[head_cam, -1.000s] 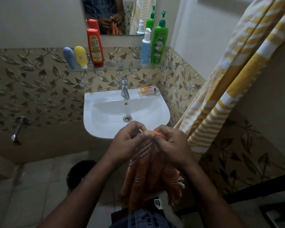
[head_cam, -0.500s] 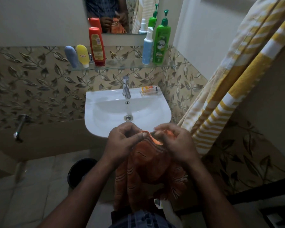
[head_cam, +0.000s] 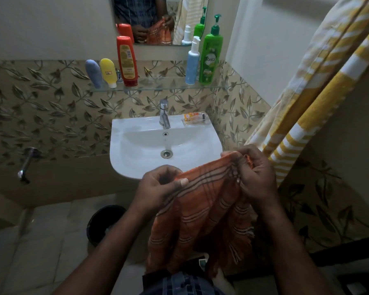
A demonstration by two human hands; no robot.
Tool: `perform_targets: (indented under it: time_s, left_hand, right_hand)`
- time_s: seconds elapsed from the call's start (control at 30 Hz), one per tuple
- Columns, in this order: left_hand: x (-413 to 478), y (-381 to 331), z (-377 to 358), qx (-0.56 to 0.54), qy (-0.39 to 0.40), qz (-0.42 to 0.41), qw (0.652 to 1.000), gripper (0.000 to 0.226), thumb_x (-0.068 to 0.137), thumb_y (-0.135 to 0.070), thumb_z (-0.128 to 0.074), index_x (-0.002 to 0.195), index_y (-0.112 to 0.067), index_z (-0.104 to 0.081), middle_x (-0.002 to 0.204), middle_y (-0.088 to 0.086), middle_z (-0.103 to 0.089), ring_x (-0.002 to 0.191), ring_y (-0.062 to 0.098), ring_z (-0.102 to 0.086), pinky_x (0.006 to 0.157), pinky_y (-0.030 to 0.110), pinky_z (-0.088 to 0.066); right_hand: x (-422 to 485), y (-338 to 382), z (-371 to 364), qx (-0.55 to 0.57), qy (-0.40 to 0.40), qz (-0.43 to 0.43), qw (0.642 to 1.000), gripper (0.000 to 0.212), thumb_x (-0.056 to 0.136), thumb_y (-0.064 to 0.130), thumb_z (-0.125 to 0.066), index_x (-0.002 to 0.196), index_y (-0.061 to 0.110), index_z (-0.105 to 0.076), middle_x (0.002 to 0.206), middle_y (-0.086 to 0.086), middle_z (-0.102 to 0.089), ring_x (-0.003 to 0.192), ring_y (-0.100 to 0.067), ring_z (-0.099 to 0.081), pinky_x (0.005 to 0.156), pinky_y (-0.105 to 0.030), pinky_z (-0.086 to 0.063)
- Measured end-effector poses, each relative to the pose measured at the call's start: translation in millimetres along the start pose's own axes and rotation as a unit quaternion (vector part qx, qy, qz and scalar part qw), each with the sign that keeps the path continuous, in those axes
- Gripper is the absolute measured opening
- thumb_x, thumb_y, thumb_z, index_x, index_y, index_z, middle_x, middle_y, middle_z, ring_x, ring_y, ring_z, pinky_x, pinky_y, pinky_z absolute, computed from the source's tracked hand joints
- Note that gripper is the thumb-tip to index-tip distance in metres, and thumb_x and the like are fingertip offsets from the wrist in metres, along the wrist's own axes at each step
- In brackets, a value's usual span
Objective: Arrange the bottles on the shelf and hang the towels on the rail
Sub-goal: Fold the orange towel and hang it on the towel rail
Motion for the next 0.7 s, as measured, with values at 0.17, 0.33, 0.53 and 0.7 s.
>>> perform_targets:
  time_s: [0.17, 0.33, 0.53, 0.7]
  left_hand:
    - [6.7, -16.4, 1.3, -0.008, -0.051, -0.024, 0.998, 0.015, 0.085, 0.001, -0.08, 0.081, -0.009, -0.069, 0.076, 0.002, -0.072, 0.073, 0.016, -0.069, 0.07, 0.029, -0.059]
    - [7.2, -22.8, -17.3, 0.026, -0.016, -0.065, 0.997, 0.013, 0.085, 0.002, -0.081, 0.087, 0.008, -0.068, 0.07, 0.0, -0.07, 0.066, 0.01, -0.066, 0.062, 0.022, -0.055]
    - [8.0, -3.2, -16.1, 0.065, 0.073, 0.004, 0.995, 0.037, 0.084, -0.037, -0.081, 0.085, -0.002, -0.069, 0.077, 0.008, -0.069, 0.072, 0.018, -0.063, 0.069, 0.032, -0.052]
    - [-3.5, 13.0, -13.6, 0.072, 0.095, 0.02, 0.993, 0.031, 0.088, -0.029, -0.077, 0.097, 0.001, -0.071, 0.097, 0.01, -0.08, 0.089, 0.023, -0.072, 0.087, 0.047, -0.059]
  right_hand:
    - [-12.1, 4.6, -25.4, -0.022, 0.042, -0.029, 0.998, 0.02, 0.092, 0.044, -0.065, 0.094, 0.026, -0.073, 0.088, 0.012, -0.074, 0.08, -0.006, -0.069, 0.077, -0.039, -0.058]
    - [-29.2, 19.1, -58.8, -0.131, 0.202, 0.017, 0.97, 0.044, 0.07, 0.069, -0.075, 0.095, 0.033, -0.078, 0.08, 0.014, -0.075, 0.074, 0.0, -0.069, 0.068, -0.024, -0.055]
    - [-11.8, 18.5, -35.3, -0.026, 0.067, 0.027, 0.997, 0.022, 0.084, 0.047, -0.072, 0.084, 0.025, -0.075, 0.076, 0.008, -0.071, 0.072, -0.012, -0.068, 0.069, -0.044, -0.057]
    - [2.4, -3.4, -1.0, 0.054, -0.036, -0.027, 0.998, 0.019, 0.091, 0.052, -0.073, 0.091, 0.034, -0.072, 0.096, -0.003, -0.075, 0.092, -0.03, -0.072, 0.086, -0.059, -0.059]
Point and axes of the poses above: each hand's wrist, its own x-axis towards the middle knuckle, its own z-axis out of the back of the hand, y = z × x, the point moved 6 cm from there along x, towards the middle knuckle
